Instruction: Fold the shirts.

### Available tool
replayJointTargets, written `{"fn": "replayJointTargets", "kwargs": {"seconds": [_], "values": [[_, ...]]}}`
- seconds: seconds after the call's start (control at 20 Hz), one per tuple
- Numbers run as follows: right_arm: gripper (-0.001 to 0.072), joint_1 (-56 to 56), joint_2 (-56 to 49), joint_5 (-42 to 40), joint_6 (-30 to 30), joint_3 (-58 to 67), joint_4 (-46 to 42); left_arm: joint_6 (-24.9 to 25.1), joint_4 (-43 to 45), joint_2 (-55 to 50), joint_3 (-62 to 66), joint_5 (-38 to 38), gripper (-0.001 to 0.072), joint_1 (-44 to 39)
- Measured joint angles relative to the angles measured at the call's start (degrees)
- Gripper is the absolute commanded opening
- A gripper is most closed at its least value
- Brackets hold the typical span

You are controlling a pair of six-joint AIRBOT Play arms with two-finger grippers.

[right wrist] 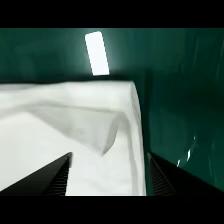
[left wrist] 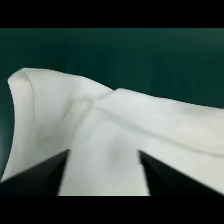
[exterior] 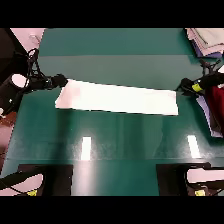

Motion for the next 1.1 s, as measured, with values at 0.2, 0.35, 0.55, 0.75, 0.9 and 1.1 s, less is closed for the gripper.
{"fn": "replayJointTargets", "kwargs": {"seconds": [0.2, 0.35, 0.55, 0.75, 0.9, 1.1], "values": [[0.058, 0.76, -1.9, 0.24, -0.63, 4.15, 0.7, -0.04, -0.35, -0.63, 1.6, -1.81, 0.072, -0.04], [0.0579, -0.85, -1.36, 5.38, -2.99, 5.33, 0.92, -0.09, -0.66, -0.79, 3.52, -8.13, 0.0478, -0.09], [0.0576, -5.68, -0.79, 11.61, -5.64, 5.05, 1.53, -0.09, -0.74, -0.83, 4.55, -15.67, 0.0029, -0.09], [0.049, -11.74, -0.55, 12.15, -9.66, -1.66, 6.95, -0.07, -2.23, -0.83, 4.81, -21.44, 0.0029, -0.09], [0.0483, -15.13, -0.5, 7.74, -14.05, -8.55, 12.87, -0.07, -3.41, -0.83, 4.85, -23.63, 0.0028, -0.87], [0.0481, -16.04, -2.47, 3.93, -19.85, -14.12, 21.18, -0.07, -4.17, -0.85, 4.85, -23.87, 0.0029, -4.7]]}}
